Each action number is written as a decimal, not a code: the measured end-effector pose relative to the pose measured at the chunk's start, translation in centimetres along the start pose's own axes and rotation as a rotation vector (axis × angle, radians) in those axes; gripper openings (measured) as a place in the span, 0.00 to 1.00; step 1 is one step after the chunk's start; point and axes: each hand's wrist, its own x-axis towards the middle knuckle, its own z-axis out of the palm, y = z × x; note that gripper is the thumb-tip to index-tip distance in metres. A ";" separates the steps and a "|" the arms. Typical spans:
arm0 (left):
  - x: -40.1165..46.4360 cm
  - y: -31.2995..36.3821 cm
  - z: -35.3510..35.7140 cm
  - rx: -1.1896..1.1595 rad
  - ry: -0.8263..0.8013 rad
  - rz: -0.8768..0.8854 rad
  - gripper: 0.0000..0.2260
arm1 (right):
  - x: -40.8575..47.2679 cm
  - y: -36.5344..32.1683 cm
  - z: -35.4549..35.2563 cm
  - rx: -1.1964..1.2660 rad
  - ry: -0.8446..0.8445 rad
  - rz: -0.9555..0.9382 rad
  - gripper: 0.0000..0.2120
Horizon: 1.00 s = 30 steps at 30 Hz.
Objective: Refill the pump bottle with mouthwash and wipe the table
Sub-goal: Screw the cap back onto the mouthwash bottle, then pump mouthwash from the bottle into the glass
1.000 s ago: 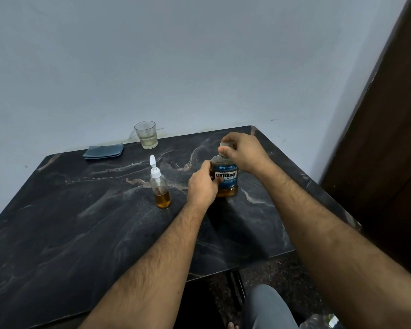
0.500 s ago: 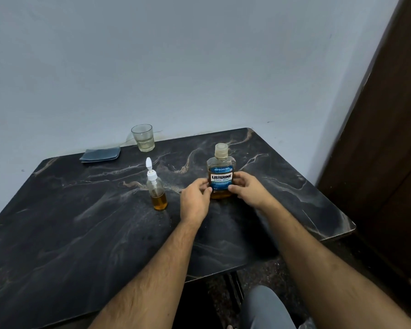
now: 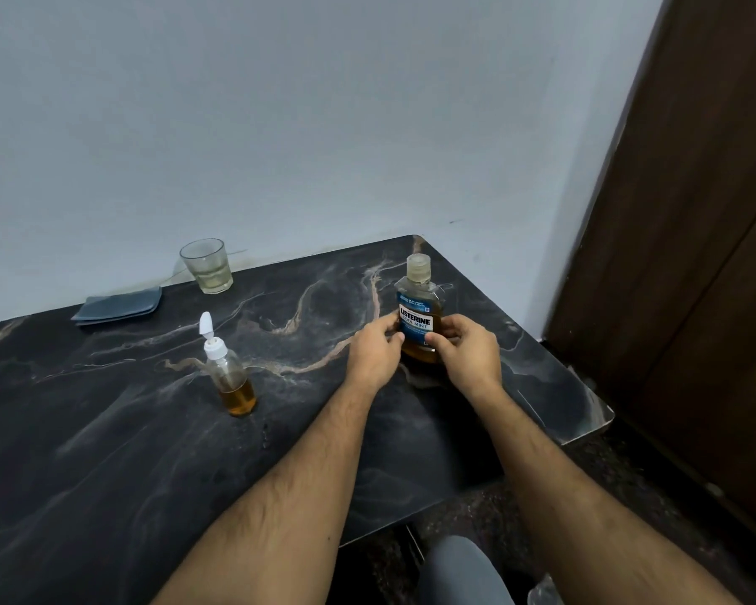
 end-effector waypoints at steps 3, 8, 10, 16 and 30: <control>1.3 0.3 1.1 0.005 -0.038 0.003 0.22 | 0.2 0.7 -0.5 -0.014 0.023 0.022 0.10; 1.7 0.1 1.5 0.008 -0.052 0.009 0.22 | 0.0 1.0 -0.2 -0.027 0.044 0.009 0.10; 1.5 -0.2 1.5 0.004 -0.071 0.021 0.23 | 0.0 1.2 0.0 -0.040 0.056 -0.001 0.11; -0.6 -0.7 0.7 -0.071 -0.035 0.006 0.24 | -1.4 0.2 -0.2 -0.158 0.187 -0.027 0.12; -13.8 -7.6 -11.1 -0.188 0.447 -0.025 0.07 | -10.1 -7.0 8.1 0.049 -0.076 -0.360 0.09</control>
